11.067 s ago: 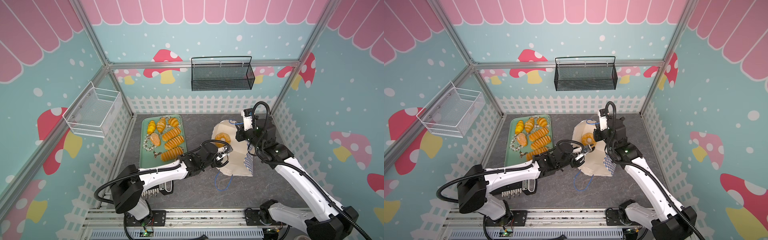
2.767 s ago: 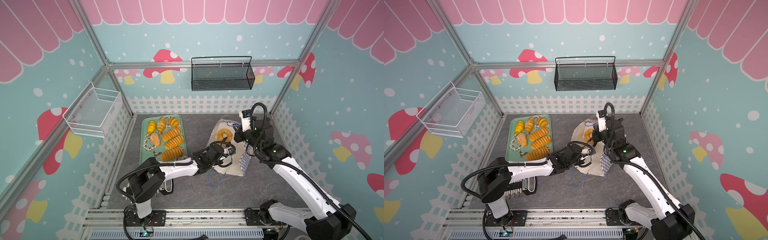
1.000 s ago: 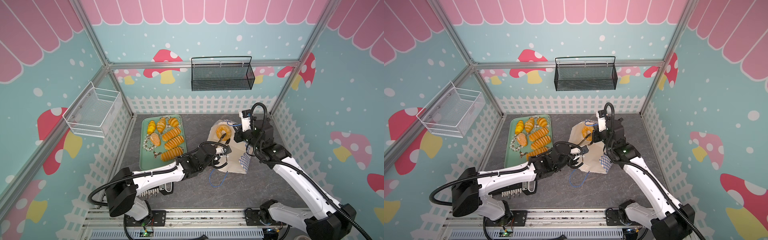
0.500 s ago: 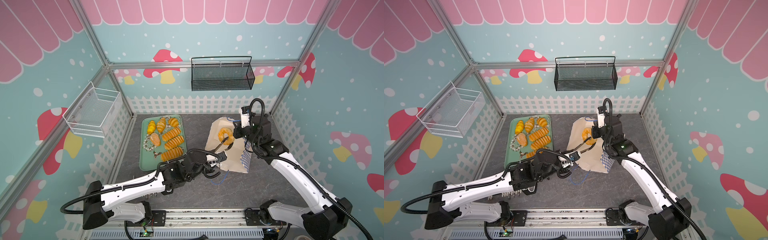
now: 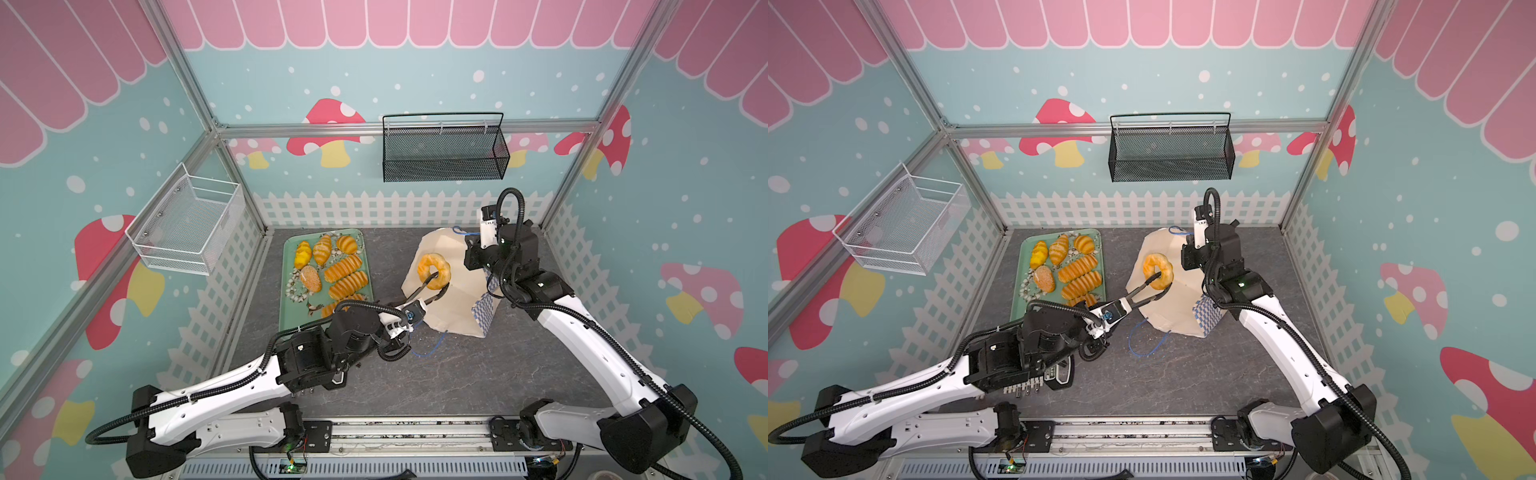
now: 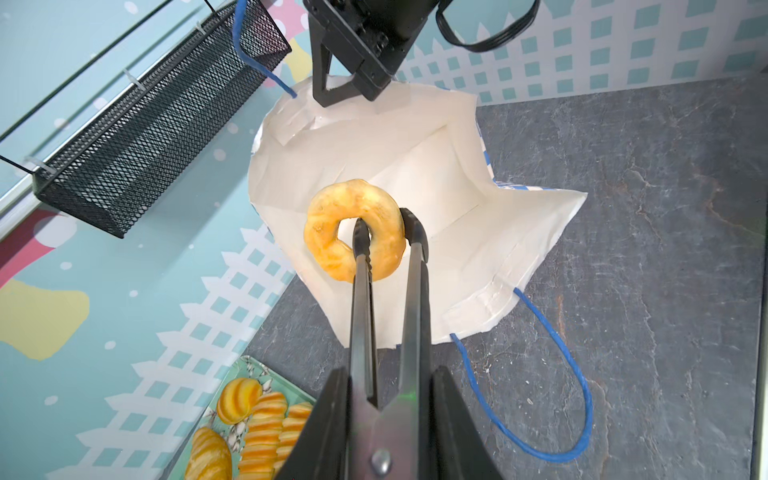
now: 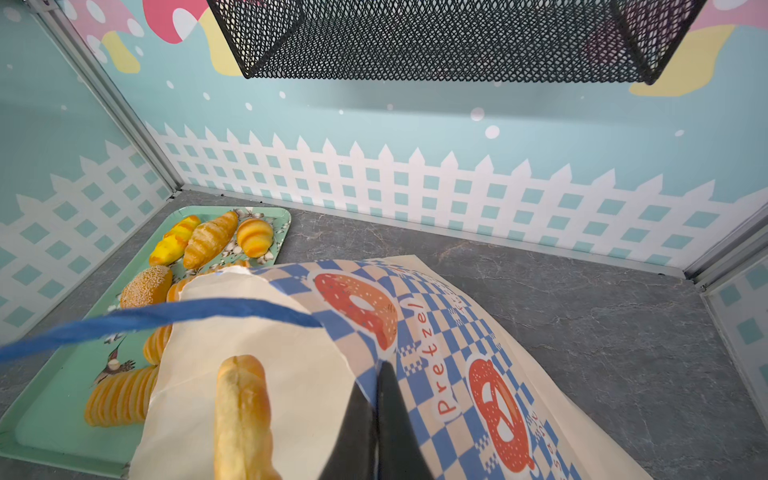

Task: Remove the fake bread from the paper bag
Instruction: 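Lift the ring donut out of the bag with the left gripper's tongs, then carry the ring donut to the green tray while the right gripper sets the bag upright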

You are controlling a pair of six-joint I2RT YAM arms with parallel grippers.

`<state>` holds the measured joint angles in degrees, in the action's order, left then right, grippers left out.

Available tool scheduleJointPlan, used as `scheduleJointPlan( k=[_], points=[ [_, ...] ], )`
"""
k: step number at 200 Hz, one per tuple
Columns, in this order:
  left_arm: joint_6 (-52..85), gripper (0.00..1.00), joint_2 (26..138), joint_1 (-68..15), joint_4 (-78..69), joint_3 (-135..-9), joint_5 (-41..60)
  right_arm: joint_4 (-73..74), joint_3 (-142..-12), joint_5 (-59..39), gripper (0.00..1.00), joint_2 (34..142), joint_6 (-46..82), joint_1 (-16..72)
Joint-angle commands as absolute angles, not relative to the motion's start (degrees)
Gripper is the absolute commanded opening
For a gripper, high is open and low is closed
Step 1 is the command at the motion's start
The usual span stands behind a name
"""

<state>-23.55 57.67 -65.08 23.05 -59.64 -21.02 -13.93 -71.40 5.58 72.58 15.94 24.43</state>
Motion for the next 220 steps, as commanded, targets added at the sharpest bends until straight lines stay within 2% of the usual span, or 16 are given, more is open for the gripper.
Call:
scheduleJointPlan(
  k=[1,65,157,182,220],
  points=[
    [-20.2,0.00,54.6,-65.5,25.8,-62.9,-21.1,-14.4,-74.0,6.6,0.00,74.0,17.1,24.4],
    [-15.5,0.00,48.6,-65.5,28.1,-64.9,-20.1,-14.8,-77.1,7.6,0.00,78.0,17.4,24.4],
    [-11.6,0.00,43.4,-63.6,29.7,-65.9,-25.6,-15.3,-78.3,8.3,0.00,79.5,17.1,24.4],
    [-7.7,0.00,42.7,-57.1,30.5,-65.0,-24.4,-15.5,-78.3,8.4,0.00,79.4,17.0,24.4],
    [-1.3,0.00,42.8,-41.3,28.8,-61.1,-11.6,-15.8,-77.8,8.4,0.00,78.5,16.7,24.4]
  ],
)
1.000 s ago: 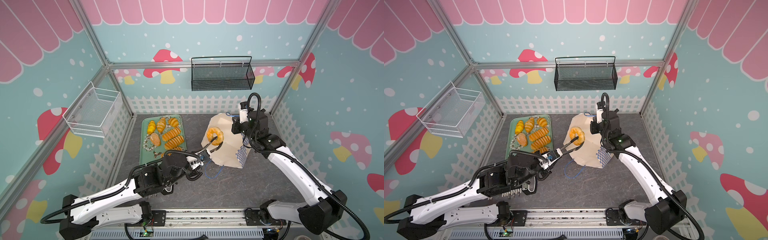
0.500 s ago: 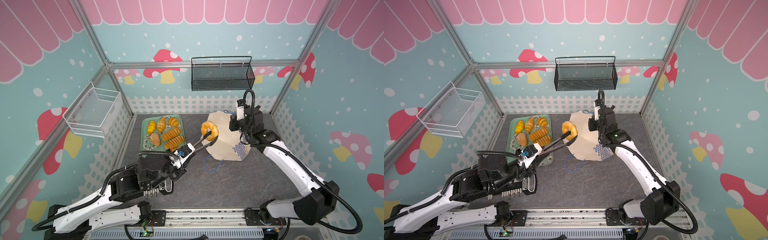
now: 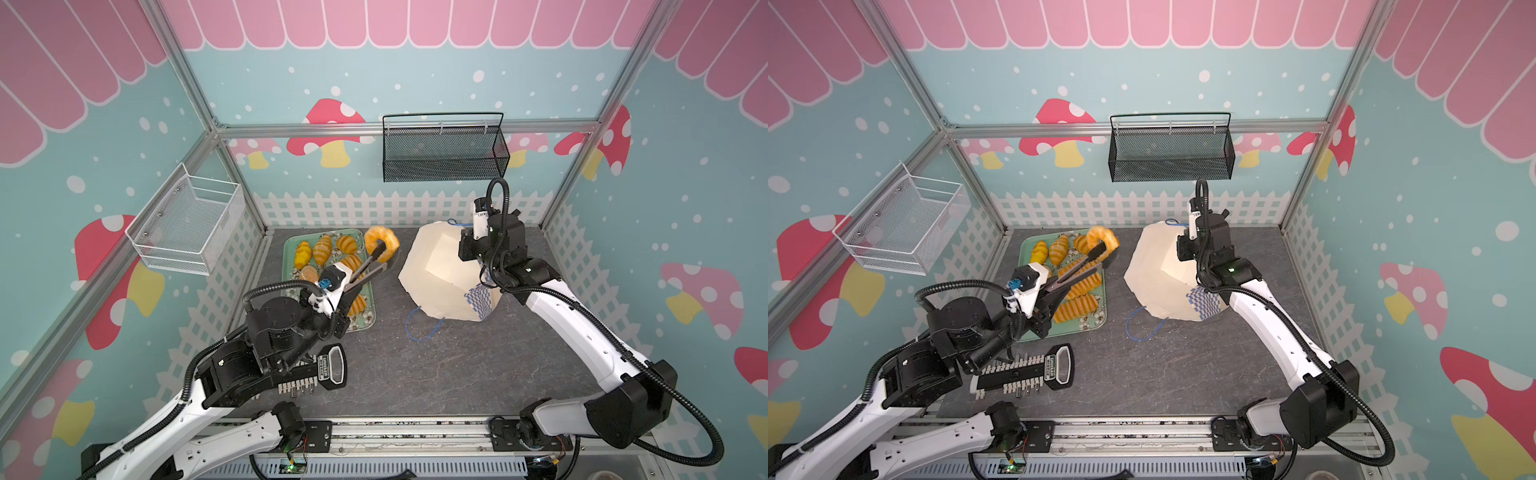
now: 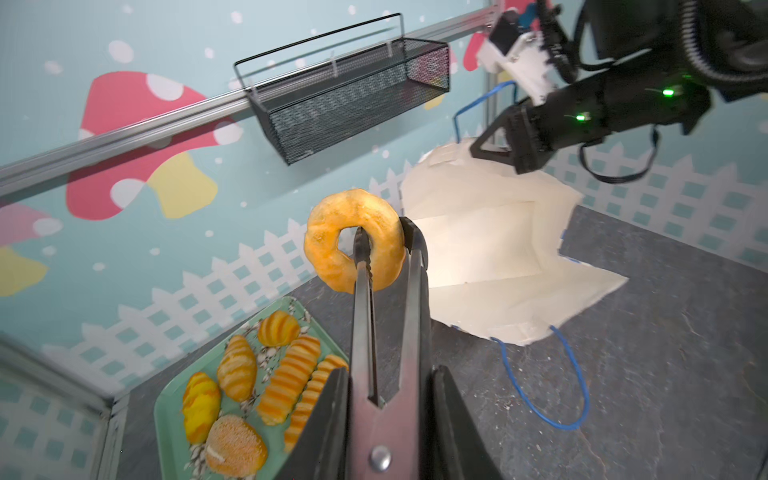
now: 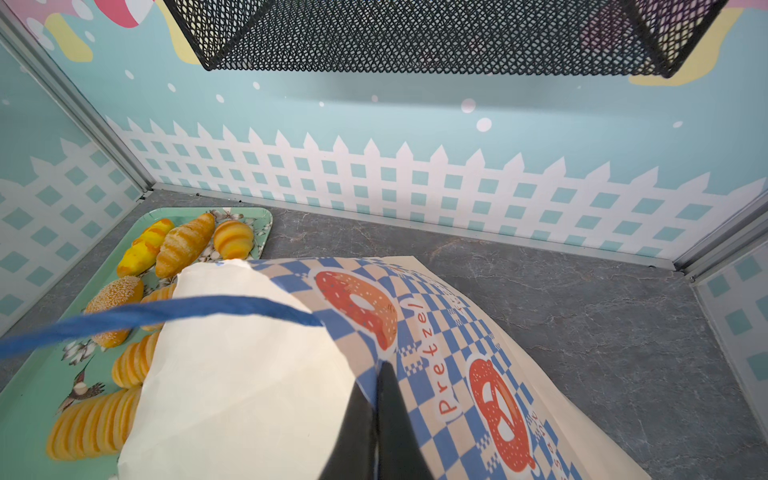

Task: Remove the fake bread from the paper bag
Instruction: 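Carry the ring donut to the green tray while the right gripper sets the bag upright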

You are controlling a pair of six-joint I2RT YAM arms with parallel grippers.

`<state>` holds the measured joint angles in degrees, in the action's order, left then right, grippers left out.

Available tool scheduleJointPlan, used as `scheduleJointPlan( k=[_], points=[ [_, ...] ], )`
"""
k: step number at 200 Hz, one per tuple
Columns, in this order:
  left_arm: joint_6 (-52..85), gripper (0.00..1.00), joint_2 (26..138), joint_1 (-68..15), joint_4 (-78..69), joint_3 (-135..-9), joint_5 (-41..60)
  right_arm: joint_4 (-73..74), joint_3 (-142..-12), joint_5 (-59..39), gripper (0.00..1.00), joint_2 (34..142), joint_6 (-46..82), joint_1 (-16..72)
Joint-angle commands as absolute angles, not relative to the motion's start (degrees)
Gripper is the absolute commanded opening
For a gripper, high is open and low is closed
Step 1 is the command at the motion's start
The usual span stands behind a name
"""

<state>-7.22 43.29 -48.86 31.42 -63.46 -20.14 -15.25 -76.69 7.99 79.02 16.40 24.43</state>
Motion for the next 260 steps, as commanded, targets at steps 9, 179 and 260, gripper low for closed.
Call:
scheduleJointPlan(
  k=[9,179,260],
  points=[
    [0.2,0.00,42.8,-37.2,26.9,-59.3,-8.3,-15.9,-77.5,8.4,0.00,78.1,16.7,24.4],
    [34.4,0.00,32.8,5.1,-3.8,-26.6,10.8,-15.1,-71.6,7.4,0.00,73.8,15.0,24.4],
    [43.5,0.00,23.5,8.2,2.9,-19.4,2.2,-14.5,-71.2,2.4,0.00,73.3,16.1,24.4]
  ],
)
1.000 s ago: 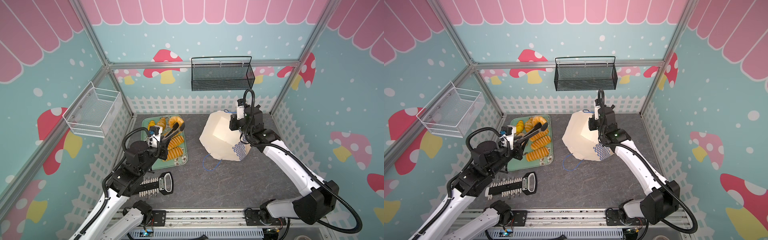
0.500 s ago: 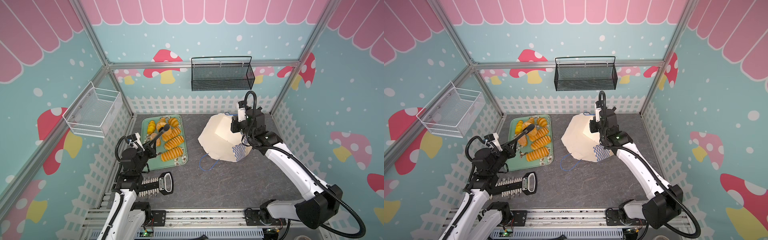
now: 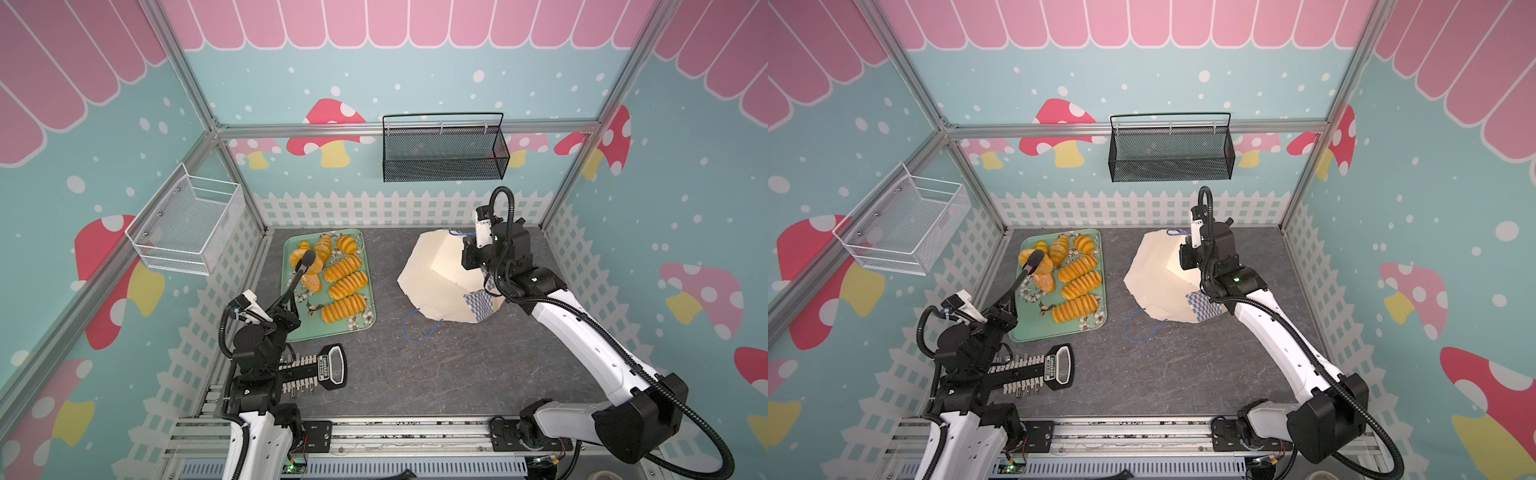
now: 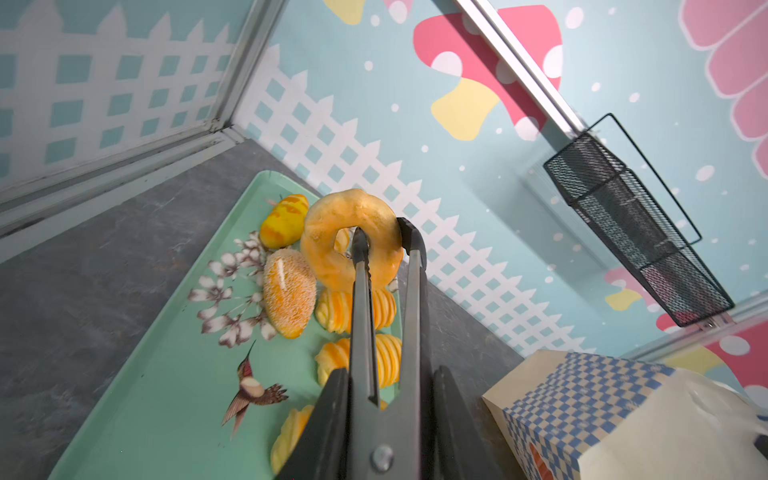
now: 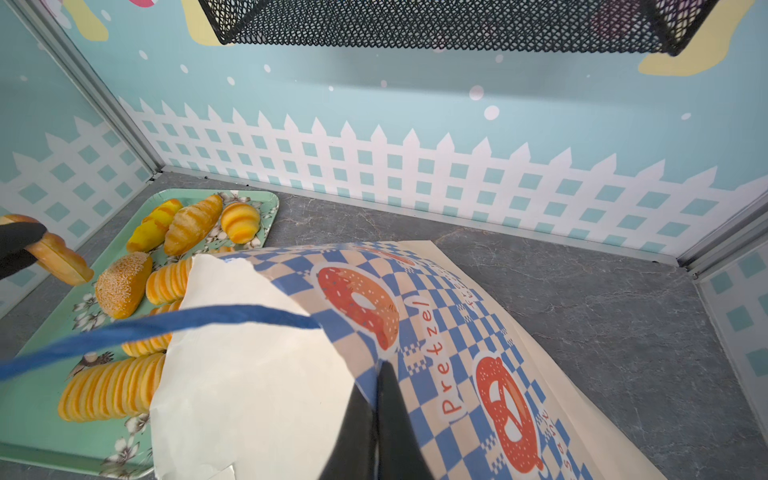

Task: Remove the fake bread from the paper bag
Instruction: 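Carry the ring donut to the green tray while the right gripper sets the bag upright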

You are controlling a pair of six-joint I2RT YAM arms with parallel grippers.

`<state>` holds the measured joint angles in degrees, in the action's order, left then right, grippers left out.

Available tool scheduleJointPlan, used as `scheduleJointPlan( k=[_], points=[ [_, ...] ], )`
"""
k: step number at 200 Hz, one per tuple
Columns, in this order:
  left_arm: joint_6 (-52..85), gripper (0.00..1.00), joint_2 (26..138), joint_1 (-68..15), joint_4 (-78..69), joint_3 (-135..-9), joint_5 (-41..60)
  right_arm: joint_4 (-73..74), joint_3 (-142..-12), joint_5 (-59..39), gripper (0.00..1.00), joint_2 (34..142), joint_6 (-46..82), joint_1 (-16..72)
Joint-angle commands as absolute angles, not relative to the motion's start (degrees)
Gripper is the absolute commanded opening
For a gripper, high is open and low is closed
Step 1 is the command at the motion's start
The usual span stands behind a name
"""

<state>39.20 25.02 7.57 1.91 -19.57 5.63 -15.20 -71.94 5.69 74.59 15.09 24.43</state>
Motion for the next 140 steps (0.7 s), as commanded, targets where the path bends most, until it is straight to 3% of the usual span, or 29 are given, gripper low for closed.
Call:
scheduleJointPlan(
  k=[1,61,106,140],
  points=[
    [43.6,0.00,23.4,8.2,3.0,-19.4,2.1,-14.5,-71.2,2.2,0.00,73.3,16.2,24.4],
    [48.8,0.00,18.6,8.4,3.0,-13.6,-0.2,-14.9,-78.6,-4.0,0.00,77.5,19.8,23.8],
    [52.1,0.00,18.7,8.7,1.3,-10.5,0.9,-16.4,-84.6,-11.9,0.00,84.8,22.3,14.9],
    [53.7,0.00,16.9,8.7,10.0,-12.8,0.0,-17.1,-86.4,-14.8,0.00,89.1,23.2,10.5]
  ],
)
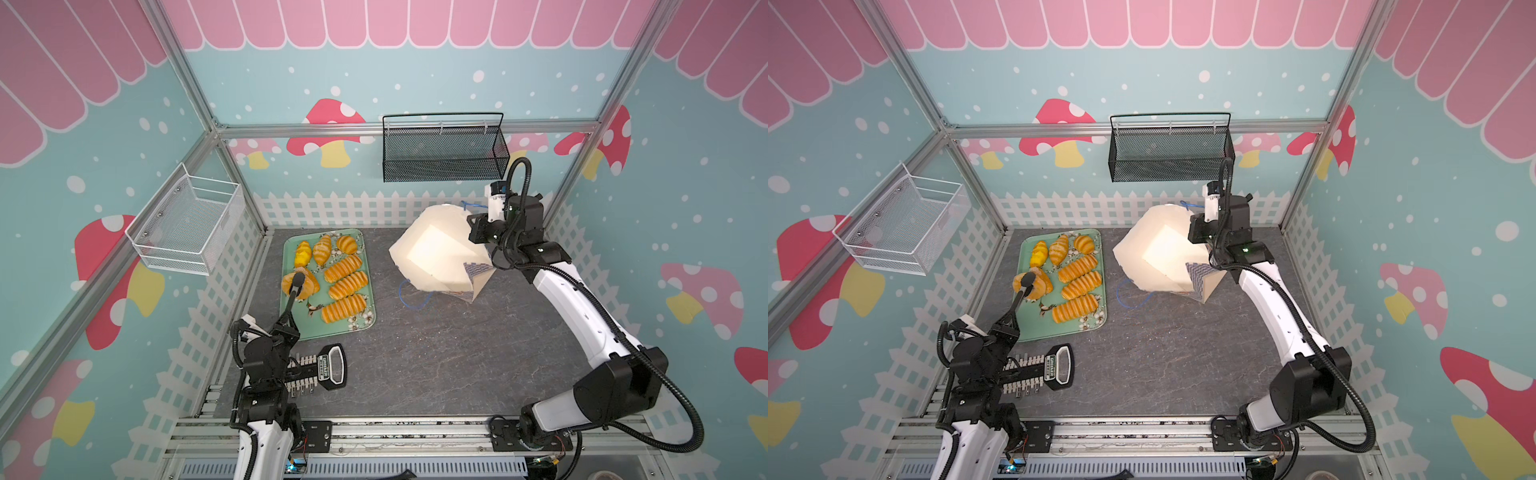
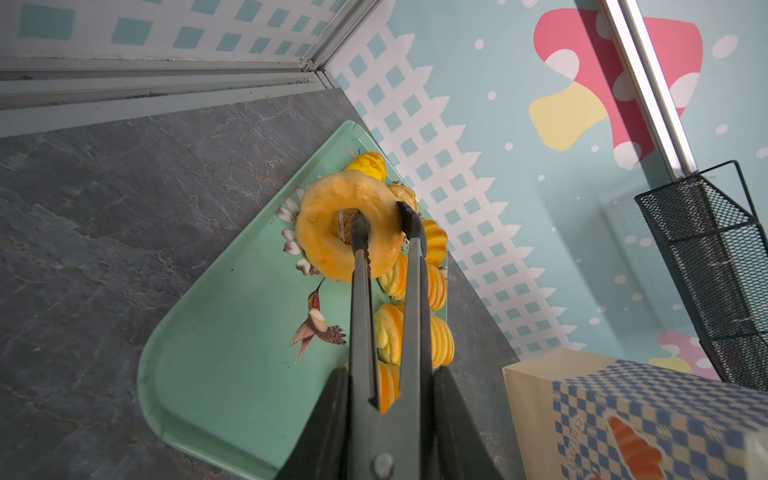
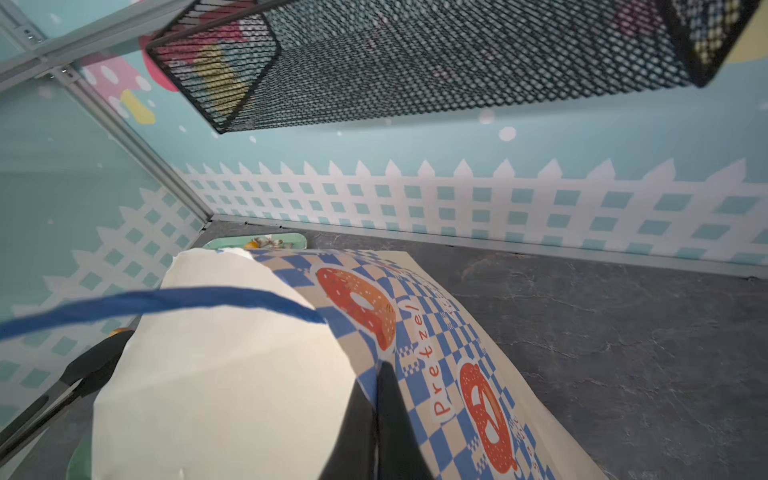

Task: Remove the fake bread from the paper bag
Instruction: 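Carry the ring donut to the green tray while the right gripper sets the bag upright, then lower the ring donut onto the tray and open the tongs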

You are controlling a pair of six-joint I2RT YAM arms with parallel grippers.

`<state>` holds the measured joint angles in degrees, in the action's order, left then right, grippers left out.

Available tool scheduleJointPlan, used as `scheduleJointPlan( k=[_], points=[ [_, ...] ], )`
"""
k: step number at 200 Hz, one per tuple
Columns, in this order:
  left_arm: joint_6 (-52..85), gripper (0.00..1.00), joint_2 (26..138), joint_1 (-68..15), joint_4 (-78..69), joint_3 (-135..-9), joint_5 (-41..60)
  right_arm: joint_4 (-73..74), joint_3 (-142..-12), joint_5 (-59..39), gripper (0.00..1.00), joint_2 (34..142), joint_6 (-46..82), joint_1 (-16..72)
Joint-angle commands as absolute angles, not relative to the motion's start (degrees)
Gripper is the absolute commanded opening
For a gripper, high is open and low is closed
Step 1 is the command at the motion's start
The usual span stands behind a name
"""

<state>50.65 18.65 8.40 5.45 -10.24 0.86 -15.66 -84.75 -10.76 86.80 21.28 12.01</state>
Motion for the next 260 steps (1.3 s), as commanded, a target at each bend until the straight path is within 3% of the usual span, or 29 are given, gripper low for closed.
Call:
scheduleJointPlan(
  k=[1,43,99,135,260],
  points=[
    [53.8,0.00,16.8,8.6,10.4,-12.9,-0.1,-17.2,-86.5,-14.9,0.00,89.3,23.2,10.4],
    [56.2,0.00,12.5,8.7,20.0,-15.0,0.2,-17.1,-88.3,-14.8,0.02,92.6,22.7,8.0],
    [58.5,0.01,7.5,8.7,31.0,-16.6,0.4,-18.9,-93.1,-14.5,0.26,94.9,21.1,6.3],
    [58.7,0.06,8.6,8.7,35.7,-18.2,2.5,-20.9,-95.4,-14.2,0.36,95.1,19.9,6.1],
    [58.0,0.15,12.7,8.5,47.7,-28.7,1.1,-23.1,-95.5,-14.1,0.38,91.4,17.6,6.1]
  ],
)
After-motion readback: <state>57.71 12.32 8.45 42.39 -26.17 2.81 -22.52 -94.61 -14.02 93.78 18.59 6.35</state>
